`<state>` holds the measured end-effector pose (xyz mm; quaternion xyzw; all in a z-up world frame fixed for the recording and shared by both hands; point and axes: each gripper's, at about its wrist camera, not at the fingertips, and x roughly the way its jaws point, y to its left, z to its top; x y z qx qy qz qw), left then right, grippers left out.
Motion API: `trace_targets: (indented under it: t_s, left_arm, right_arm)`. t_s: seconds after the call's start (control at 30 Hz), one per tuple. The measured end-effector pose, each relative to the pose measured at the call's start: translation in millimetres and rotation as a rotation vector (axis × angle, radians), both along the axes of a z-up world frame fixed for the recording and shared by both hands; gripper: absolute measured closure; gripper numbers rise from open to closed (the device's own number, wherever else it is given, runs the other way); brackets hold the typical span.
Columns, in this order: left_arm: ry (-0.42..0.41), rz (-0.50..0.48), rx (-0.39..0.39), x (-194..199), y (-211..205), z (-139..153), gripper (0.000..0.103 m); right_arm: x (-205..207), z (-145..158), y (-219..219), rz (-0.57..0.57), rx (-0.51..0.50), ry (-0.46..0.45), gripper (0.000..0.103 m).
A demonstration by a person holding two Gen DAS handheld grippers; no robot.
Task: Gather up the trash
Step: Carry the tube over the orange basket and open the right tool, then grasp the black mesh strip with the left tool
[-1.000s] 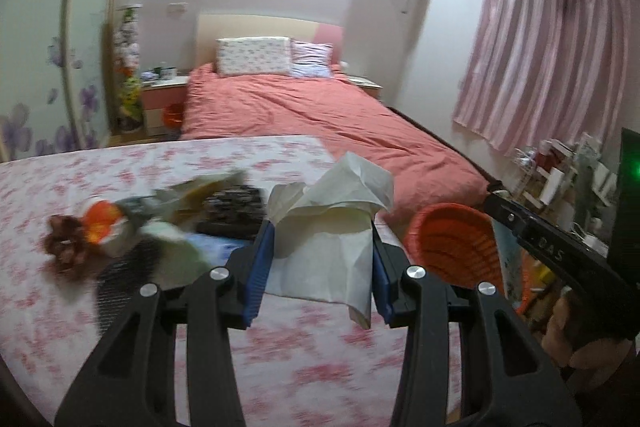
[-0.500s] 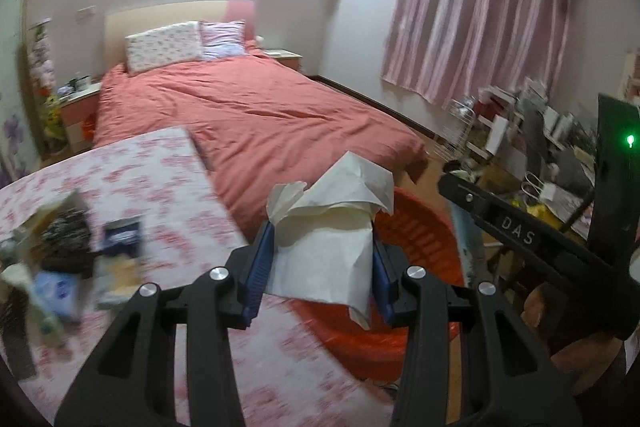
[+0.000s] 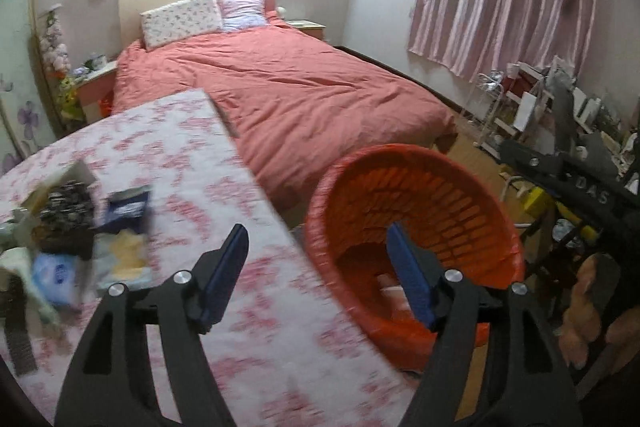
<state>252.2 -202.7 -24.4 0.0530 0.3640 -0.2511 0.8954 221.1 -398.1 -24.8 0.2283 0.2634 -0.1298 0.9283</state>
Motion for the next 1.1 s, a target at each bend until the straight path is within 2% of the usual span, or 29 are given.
trace_targets:
  t_s: [0.17, 0.37, 0.73, 0.9, 1.1]
  left_arm:
    - [-0.043, 0.096, 0.062, -6.1, 49.0, 1.9, 0.025]
    - [-0.035, 0.233, 0.097, -7.8, 126.1, -1.9, 0.023]
    - [0.024, 0.524, 0.145, 3.1, 276.2, -27.2, 0.022]
    - [0.063, 0.592, 0.143, 18.8, 309.7, -36.9, 0.022]
    - [0.111, 0.615, 0.146, 41.9, 318.7, -50.8, 0.022]
  right_arm:
    - [-0.3, 12.6, 31.4, 0.041, -0.068, -0.002, 0.049]
    - [6.1, 18.7, 80.6, 0.144, -0.125, 0.006, 0.042]
    - [29.6, -6.5, 170.2, 0.328, -0.196, 0.093, 0.031]
    - [34.8, -18.8, 196.8, 0.375, -0.203, 0.132, 0.029]
    - [41.7, -27.0, 210.9, 0.405, -0.190, 0.155, 0.029]
